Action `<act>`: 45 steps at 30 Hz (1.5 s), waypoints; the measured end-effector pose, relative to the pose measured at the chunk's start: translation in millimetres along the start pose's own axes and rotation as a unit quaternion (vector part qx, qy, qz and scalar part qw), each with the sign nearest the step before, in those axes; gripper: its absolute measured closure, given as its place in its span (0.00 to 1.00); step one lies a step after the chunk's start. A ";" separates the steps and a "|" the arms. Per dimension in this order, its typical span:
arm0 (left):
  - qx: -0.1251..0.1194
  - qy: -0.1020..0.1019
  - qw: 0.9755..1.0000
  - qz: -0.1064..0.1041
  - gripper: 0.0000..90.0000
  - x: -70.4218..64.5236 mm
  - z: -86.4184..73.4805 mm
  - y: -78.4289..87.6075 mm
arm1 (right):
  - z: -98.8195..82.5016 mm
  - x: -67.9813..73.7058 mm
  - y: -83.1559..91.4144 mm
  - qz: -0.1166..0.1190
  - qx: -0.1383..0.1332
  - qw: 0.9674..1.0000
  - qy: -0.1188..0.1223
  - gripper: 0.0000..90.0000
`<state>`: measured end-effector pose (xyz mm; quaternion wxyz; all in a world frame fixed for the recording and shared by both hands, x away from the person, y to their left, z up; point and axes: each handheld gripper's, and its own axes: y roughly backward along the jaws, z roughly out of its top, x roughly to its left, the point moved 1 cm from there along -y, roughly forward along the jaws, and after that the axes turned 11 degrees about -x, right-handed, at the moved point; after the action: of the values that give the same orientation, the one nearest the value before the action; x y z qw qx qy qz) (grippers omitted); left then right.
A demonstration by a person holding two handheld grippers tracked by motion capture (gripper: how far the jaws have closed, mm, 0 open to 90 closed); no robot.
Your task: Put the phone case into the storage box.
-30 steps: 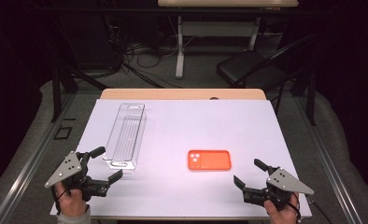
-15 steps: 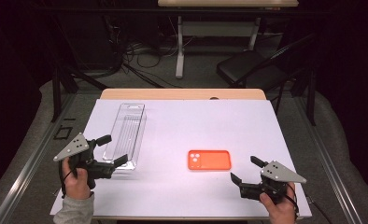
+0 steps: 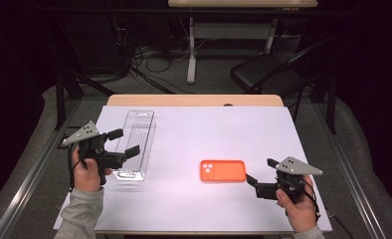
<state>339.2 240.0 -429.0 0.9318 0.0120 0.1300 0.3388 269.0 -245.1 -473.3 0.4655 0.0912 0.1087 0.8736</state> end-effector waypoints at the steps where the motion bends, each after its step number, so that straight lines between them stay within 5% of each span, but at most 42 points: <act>1: 0.002 0.002 1.000 0.001 0.00 1.3 2.3 -2.2 | 0.0 0.0 0.0 0.000 0.000 1.000 0.000 0.12; 5: 0.000 0.015 1.000 0.004 0.00 10.5 13.7 -11.9 | 9.8 -6.5 -9.8 -0.001 0.013 1.000 -0.019 0.12; 16: 0.029 0.019 0.999 0.022 0.00 23.2 24.3 -27.6 | 27.4 -12.6 -30.9 -0.006 0.052 0.998 -0.018 0.12; 24: 0.036 0.003 0.999 0.032 0.01 24.5 26.0 -22.4 | 40.0 -8.3 -53.6 0.019 0.105 0.994 -0.019 0.06; 31: 0.024 0.001 0.999 0.032 0.01 23.6 30.4 -14.6 | 50.4 -3.7 -68.2 0.021 0.117 0.993 -0.020 0.04; 45: 0.030 -0.011 0.999 0.036 0.03 19.0 30.7 -14.5 | 73.4 -2.1 -95.0 0.025 0.172 0.985 0.022 0.03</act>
<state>370.0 242.9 -405.3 0.9195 0.0479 0.1294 0.3682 364.7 -187.6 -429.1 0.4182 0.1535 0.2650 0.8552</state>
